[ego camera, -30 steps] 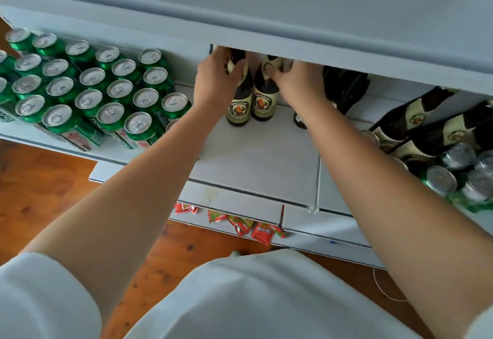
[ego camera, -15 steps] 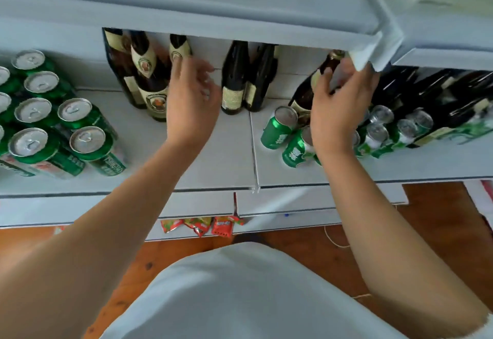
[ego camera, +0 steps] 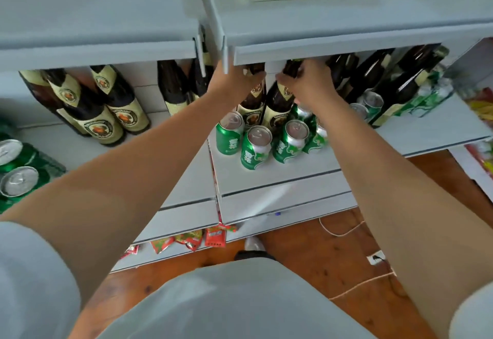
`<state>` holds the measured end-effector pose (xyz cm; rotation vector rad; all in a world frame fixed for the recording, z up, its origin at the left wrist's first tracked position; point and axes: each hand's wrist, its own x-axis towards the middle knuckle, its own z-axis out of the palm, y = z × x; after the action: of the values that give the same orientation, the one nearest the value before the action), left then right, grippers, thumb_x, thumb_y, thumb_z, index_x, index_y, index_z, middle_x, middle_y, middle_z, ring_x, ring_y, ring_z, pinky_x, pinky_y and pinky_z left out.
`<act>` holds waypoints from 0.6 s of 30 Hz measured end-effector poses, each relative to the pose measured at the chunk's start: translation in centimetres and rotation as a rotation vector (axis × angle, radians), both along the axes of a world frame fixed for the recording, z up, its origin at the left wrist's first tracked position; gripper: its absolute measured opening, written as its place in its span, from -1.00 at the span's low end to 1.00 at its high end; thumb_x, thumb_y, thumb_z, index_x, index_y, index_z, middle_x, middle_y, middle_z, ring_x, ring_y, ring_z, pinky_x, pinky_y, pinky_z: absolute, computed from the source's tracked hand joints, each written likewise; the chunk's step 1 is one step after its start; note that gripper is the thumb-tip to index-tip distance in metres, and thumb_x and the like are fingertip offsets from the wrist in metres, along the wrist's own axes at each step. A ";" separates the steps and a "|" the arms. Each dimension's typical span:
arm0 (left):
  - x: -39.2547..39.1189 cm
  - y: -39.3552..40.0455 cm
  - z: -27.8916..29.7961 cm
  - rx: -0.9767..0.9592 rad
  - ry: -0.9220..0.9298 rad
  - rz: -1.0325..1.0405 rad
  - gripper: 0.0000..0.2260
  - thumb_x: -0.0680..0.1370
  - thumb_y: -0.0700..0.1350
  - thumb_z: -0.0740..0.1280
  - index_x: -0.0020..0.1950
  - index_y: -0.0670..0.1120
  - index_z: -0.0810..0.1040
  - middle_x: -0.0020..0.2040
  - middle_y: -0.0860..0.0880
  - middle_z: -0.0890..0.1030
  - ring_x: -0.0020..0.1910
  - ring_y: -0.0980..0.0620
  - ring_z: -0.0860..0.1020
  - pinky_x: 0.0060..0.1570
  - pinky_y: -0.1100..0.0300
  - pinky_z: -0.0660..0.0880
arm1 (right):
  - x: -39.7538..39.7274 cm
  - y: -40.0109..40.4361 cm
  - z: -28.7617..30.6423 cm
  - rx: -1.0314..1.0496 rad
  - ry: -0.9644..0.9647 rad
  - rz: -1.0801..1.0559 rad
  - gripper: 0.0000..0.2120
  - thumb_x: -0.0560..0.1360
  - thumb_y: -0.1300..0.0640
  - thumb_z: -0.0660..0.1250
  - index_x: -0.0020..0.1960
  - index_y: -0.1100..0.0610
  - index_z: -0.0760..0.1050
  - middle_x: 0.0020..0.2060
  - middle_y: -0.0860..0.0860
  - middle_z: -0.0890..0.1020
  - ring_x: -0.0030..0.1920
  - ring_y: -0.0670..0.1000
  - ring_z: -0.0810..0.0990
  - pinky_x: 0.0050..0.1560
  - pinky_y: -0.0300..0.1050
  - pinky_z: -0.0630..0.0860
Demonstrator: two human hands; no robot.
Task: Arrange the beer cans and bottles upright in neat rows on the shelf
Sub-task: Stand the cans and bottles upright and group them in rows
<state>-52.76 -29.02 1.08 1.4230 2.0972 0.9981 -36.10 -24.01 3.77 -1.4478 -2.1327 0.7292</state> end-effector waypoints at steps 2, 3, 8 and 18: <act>0.1 -0.5 0.0 0.025 0.001 0.033 -0.56 0.46 0.19 0.41 0.24 -0.01 0.54 0.09 0.01 0.63 0.05 0.00 0.59 0.08 0.06 0.57 | 0.4 0.2 -0.1 0.024 0.008 0.023 -0.73 0.48 -0.01 0.44 -0.21 0.14 0.45 -0.36 -0.07 0.48 -0.32 -0.06 0.52 -0.24 -0.14 0.51; 0.0 -0.8 0.0 0.026 -0.016 0.071 -0.57 0.45 0.20 0.40 0.21 -0.01 0.55 0.03 0.03 0.64 0.00 0.02 0.61 0.04 0.07 0.58 | 0.6 0.1 -0.1 0.053 -0.013 0.027 -0.70 0.49 0.00 0.43 -0.28 0.08 0.38 -0.40 -0.11 0.44 -0.38 -0.13 0.45 -0.34 -0.25 0.40; -0.1 -2.6 1.6 0.249 -0.179 0.178 -0.79 0.50 -0.03 0.44 0.06 -0.10 0.62 -0.22 0.25 0.56 -0.28 0.47 0.52 -0.27 0.56 0.37 | 1.9 -0.8 -0.7 0.233 0.156 0.006 -0.75 0.48 0.02 0.43 -0.20 0.18 0.49 -0.33 0.06 0.60 -0.32 0.01 0.54 -0.32 -0.29 0.35; -1.7 -13.6 5.3 0.483 -0.314 0.219 -0.91 0.49 -0.10 0.45 -0.02 -0.05 0.62 -0.24 0.14 0.67 -0.23 0.17 0.64 -0.08 0.09 0.61 | 4.2 -8.2 0.5 0.137 0.714 0.037 -0.84 0.48 -0.11 0.42 0.05 -0.15 0.55 -0.15 -0.05 0.68 -0.06 0.02 0.67 0.05 0.14 0.60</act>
<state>-54.47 -42.59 6.37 1.1452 1.8791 1.7837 -31.89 -32.21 4.23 -0.8888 -1.6129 0.9213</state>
